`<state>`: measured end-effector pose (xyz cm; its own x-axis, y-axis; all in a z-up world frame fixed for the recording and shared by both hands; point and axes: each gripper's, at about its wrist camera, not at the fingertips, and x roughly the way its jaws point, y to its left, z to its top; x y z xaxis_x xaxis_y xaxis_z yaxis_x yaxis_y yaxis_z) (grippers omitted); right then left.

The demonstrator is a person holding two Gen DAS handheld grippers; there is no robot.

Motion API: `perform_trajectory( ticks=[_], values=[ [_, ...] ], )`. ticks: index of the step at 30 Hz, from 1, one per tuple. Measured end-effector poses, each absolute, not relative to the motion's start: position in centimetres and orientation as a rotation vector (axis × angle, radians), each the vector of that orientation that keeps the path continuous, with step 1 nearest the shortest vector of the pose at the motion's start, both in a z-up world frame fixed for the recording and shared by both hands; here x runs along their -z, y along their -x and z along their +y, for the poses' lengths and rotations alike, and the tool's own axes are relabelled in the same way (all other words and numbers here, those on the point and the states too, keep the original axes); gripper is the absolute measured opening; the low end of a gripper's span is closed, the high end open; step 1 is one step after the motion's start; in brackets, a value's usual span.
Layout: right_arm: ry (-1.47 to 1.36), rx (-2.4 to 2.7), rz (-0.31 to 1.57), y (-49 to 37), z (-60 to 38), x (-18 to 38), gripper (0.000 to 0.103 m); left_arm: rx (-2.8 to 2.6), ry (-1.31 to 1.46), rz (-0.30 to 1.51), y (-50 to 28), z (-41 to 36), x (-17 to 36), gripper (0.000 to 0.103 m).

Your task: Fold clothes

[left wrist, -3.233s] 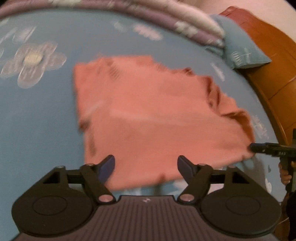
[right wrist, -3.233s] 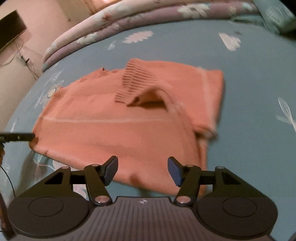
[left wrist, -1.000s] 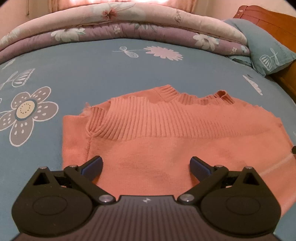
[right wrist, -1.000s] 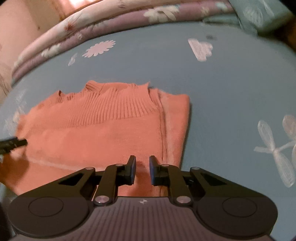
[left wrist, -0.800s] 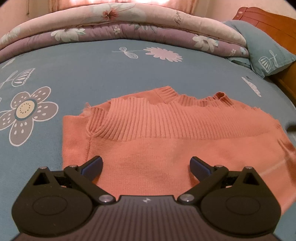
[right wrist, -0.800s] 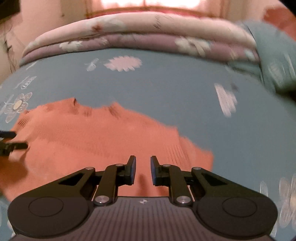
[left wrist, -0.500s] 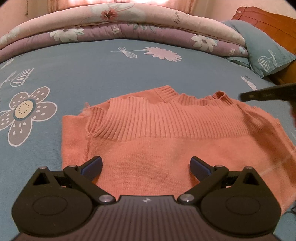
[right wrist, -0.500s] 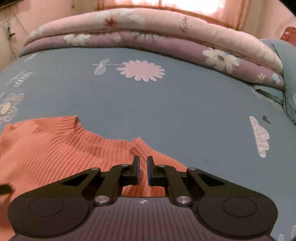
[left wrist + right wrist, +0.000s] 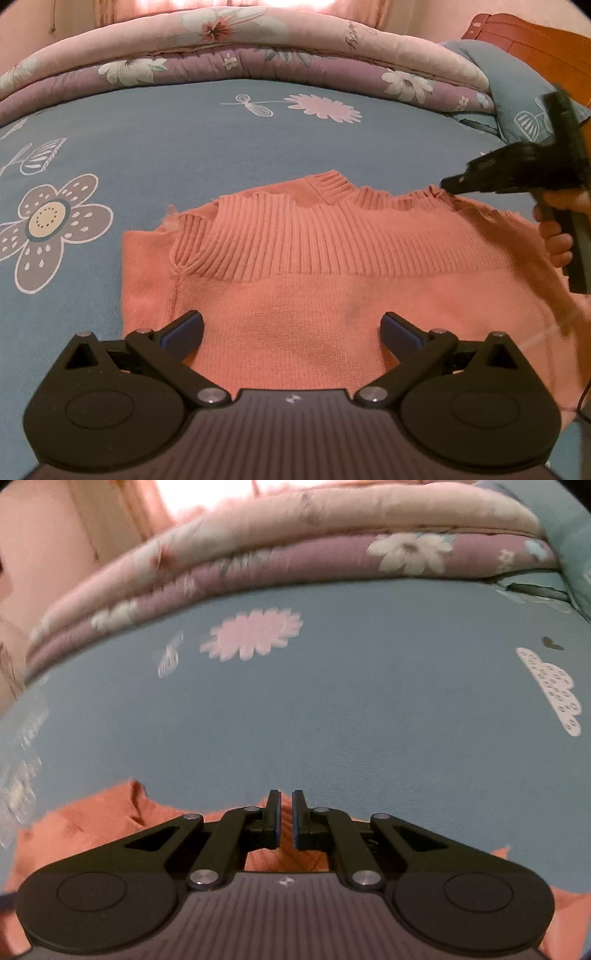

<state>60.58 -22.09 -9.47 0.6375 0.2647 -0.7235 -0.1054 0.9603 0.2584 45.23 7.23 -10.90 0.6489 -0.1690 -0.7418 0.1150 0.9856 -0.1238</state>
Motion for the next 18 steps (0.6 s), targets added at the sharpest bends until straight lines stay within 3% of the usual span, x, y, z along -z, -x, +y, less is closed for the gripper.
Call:
perform_trajectory(
  ticks=[8, 18],
  values=[
    [-0.134, -0.167, 0.867, -61.8, -20.4, 11.7, 0.007, 0.166, 0.073, 0.849, -45.2, 7.3, 10.9, 0.101],
    [-0.097, -0.418, 0.854, -59.1, -13.8, 7.6, 0.011, 0.168, 0.103, 0.838, -45.0, 7.8, 10.4, 0.101]
  ],
)
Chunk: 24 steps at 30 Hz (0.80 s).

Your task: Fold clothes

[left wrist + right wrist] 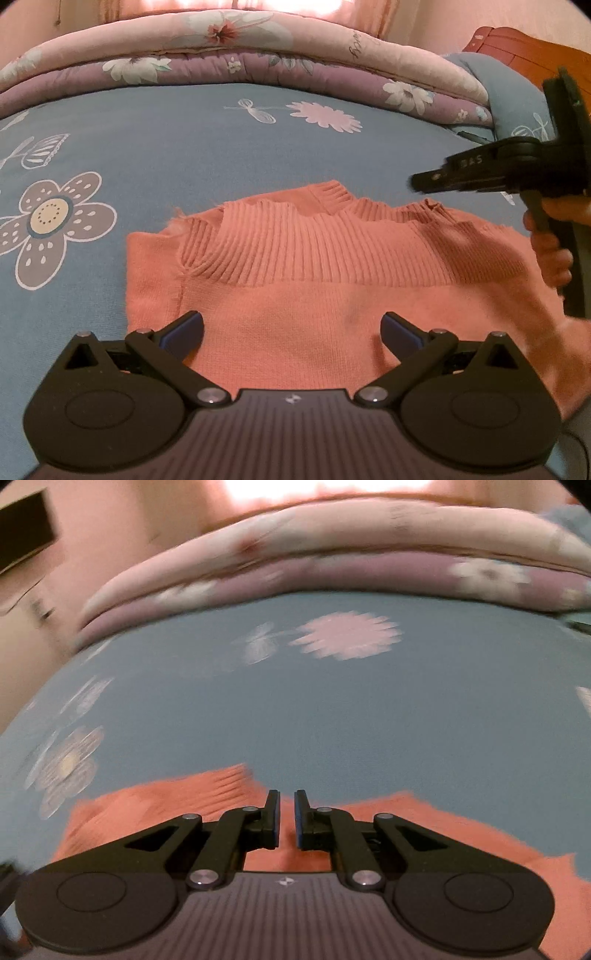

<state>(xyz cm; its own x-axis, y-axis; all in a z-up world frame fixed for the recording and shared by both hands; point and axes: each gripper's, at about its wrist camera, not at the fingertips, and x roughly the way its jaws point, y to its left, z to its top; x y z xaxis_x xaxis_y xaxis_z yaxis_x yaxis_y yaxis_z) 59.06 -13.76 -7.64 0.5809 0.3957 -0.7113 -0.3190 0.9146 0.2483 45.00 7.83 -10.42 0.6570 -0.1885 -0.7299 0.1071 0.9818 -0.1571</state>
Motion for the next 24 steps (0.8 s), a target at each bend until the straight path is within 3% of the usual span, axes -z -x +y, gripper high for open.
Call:
perform_trajectory(
  ticks=[10, 14, 16, 18, 22, 24],
  values=[
    [-0.021, -0.414, 0.918, -60.0, -9.0, 10.5, 0.008, 0.17, 0.101, 0.845, -45.1, 7.8, 10.5, 0.101],
    [-0.007, -0.375, 0.878, -58.1, -10.2, 8.3, 0.027, 0.17, 0.1, 0.844, -45.0, 7.8, 10.4, 0.101],
    [-0.009, -0.36, 0.881, -57.5, -11.4, 7.6, 0.03, 0.171, 0.104, 0.845, -45.0, 7.9, 10.4, 0.101],
    [0.007, -0.302, 0.909, -57.4, -12.5, 7.7, 0.039, 0.169, 0.102, 0.845, -45.0, 7.8, 10.4, 0.101],
    [0.006, -0.23, 0.967, -58.2, -13.9, 9.5, 0.044, 0.165, 0.09, 0.847, -45.0, 7.6, 10.5, 0.101],
    [-0.005, -0.23, 0.972, -58.7, -13.9, 10.4, 0.053, 0.164, 0.088, 0.847, -45.1, 7.5, 10.5, 0.101]
  ],
)
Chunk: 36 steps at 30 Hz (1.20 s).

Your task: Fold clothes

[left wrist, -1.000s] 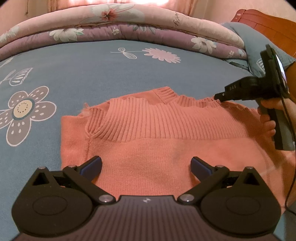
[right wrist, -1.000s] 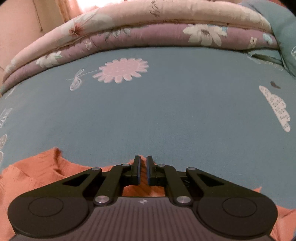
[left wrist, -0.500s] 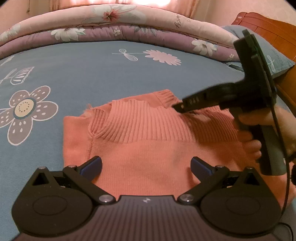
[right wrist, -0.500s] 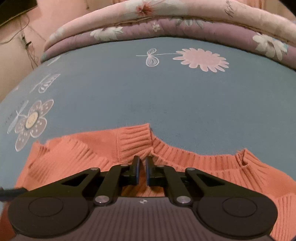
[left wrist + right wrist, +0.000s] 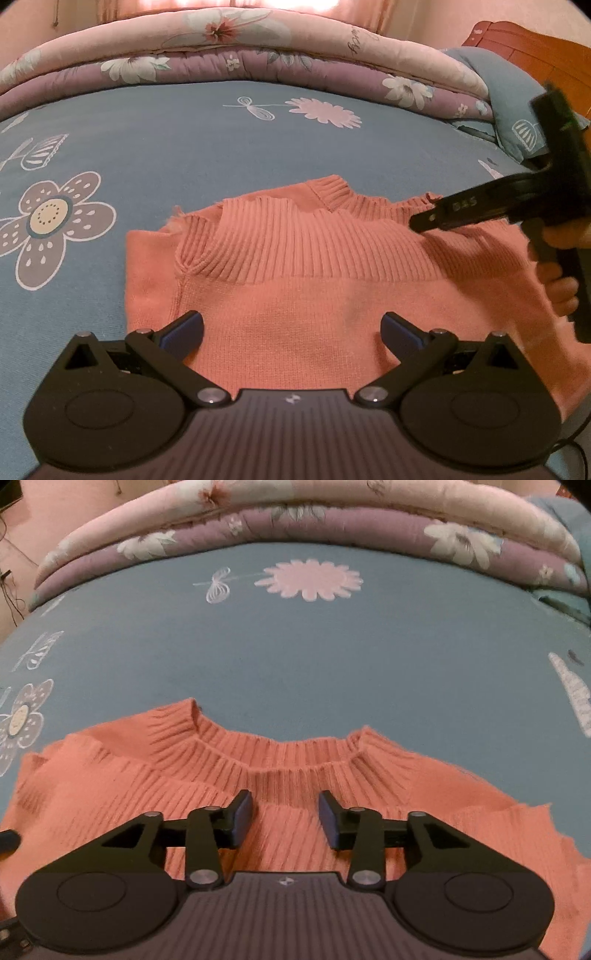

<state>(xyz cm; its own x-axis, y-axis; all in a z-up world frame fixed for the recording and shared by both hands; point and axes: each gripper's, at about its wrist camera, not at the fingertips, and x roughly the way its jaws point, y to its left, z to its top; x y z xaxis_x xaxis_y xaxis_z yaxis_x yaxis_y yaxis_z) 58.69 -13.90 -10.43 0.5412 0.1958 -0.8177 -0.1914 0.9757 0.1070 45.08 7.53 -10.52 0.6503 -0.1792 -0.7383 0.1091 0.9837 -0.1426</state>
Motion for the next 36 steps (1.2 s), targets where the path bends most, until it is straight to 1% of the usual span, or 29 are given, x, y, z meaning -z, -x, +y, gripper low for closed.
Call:
perform_trajectory(
  ticks=[1, 2, 3, 7, 10, 16, 18, 19, 20, 21, 24, 28, 33, 34, 36],
  values=[
    [-0.01, -0.23, 0.974, -58.9, -13.9, 10.9, 0.057, 0.164, 0.089, 0.847, -45.1, 7.5, 10.5, 0.101],
    [-0.005, -0.234, 0.971, -58.9, -13.6, 10.8, 0.067, 0.164, 0.089, 0.848, -45.1, 7.5, 10.6, 0.101],
    [0.0, -0.239, 0.967, -59.0, -13.3, 10.7, 0.069, 0.165, 0.09, 0.848, -45.1, 7.6, 10.6, 0.101],
    [-0.026, -0.281, 0.894, -58.0, -13.7, 8.6, 0.07, 0.167, 0.096, 0.847, -45.1, 7.7, 10.6, 0.101],
    [-0.071, -0.217, 0.88, -58.0, -15.7, 7.6, 0.071, 0.167, 0.095, 0.847, -45.1, 7.6, 10.6, 0.101],
    [-0.172, -0.161, 0.921, -59.1, -18.8, 9.7, 0.071, 0.166, 0.093, 0.847, -45.2, 7.7, 10.6, 0.101],
    [-0.179, -0.149, 0.91, -59.7, -19.0, 10.6, 0.074, 0.167, 0.094, 0.847, -45.2, 7.7, 10.7, 0.101],
    [-0.185, -0.159, 0.905, -60.0, -18.9, 10.9, 0.077, 0.167, 0.094, 0.847, -45.2, 7.7, 10.7, 0.101],
    [-0.191, -0.169, 0.899, -60.3, -18.8, 11.1, 0.085, 0.167, 0.093, 0.847, -45.3, 7.7, 10.7, 0.101],
    [-0.201, -0.178, 0.895, -60.6, -18.7, 11.1, 0.088, 0.166, 0.092, 0.847, -45.3, 7.7, 10.8, 0.101],
    [-0.218, -0.157, 0.885, -61.0, -18.6, 10.2, 0.088, 0.165, 0.089, 0.847, -45.2, 7.7, 10.8, 0.101],
    [-0.309, -0.175, 0.871, -59.8, -18.9, 9.2, 0.088, 0.166, 0.092, 0.846, -45.2, 7.7, 10.8, 0.101],
    [-0.334, -0.216, 0.914, -59.9, -17.8, 10.4, 0.089, 0.165, 0.088, 0.847, -45.2, 7.6, 10.8, 0.101],
    [-0.332, -0.214, 0.921, -60.2, -17.4, 10.9, 0.09, 0.165, 0.088, 0.846, -45.2, 7.6, 10.8, 0.101],
    [-0.311, -0.223, 0.899, -60.8, -16.8, 11.3, 0.096, 0.165, 0.089, 0.846, -45.2, 7.6, 10.8, 0.101]
  ],
)
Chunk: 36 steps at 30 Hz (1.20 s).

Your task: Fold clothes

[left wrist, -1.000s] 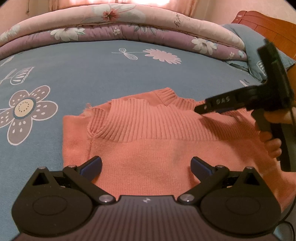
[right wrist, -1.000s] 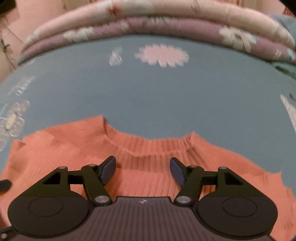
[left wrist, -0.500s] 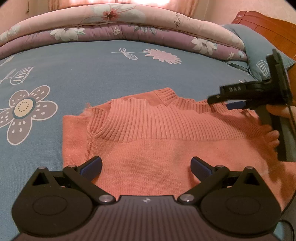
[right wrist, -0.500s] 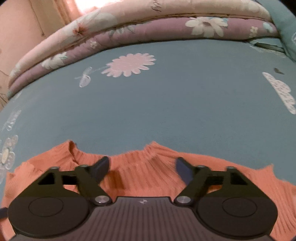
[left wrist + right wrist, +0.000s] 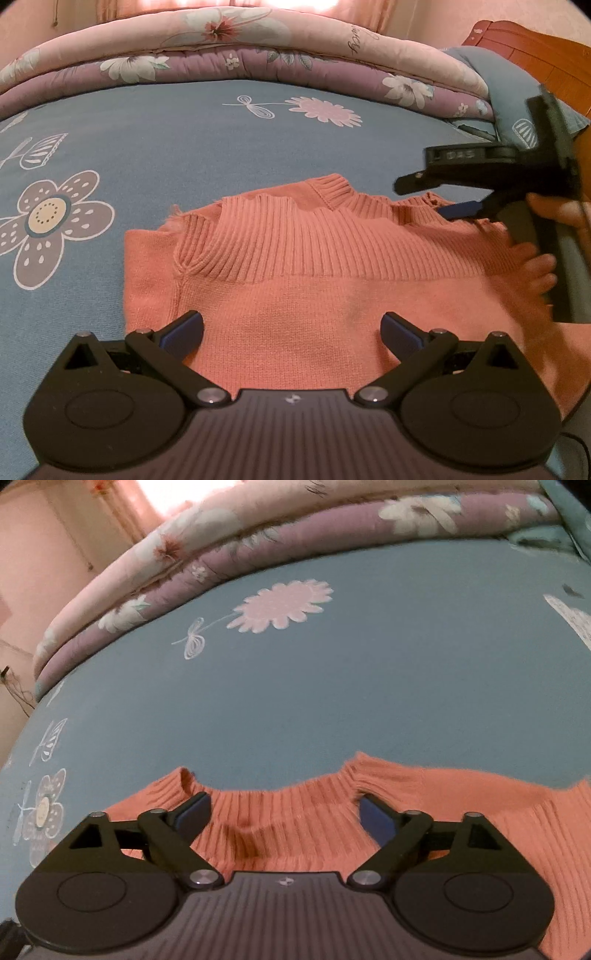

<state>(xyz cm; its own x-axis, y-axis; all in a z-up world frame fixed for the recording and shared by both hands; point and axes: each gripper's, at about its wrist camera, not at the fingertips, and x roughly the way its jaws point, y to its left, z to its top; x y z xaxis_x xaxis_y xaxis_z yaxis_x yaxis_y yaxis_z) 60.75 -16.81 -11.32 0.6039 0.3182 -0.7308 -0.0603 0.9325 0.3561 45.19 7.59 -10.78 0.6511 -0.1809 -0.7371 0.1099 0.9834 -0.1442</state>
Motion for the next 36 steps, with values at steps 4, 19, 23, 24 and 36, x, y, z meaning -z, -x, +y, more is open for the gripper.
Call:
perform_trajectory(
  ticks=[4, 19, 23, 24, 36],
  values=[
    [-0.306, -0.235, 0.885, -60.6, -16.2, 10.6, 0.095, 0.167, 0.089, 0.845, -45.2, 7.6, 10.8, 0.101],
    [-0.34, -0.217, 0.856, -60.8, -16.6, 11.5, 0.103, 0.17, 0.093, 0.839, -45.2, 7.7, 10.9, 0.102],
    [-0.261, -0.224, 0.855, -59.7, -15.4, 10.2, 0.103, 0.172, 0.093, 0.833, -45.2, 7.7, 11.1, 0.102],
    [-0.243, -0.23, 0.849, -59.0, -15.1, 9.5, 0.103, 0.173, 0.093, 0.831, -45.2, 7.7, 11.1, 0.102],
    [-0.086, -0.238, 0.868, -44.1, -19.8, 2.1, 0.103, 0.159, 0.126, 0.796, -44.5, 7.8, 9.6, 0.102]
  ],
)
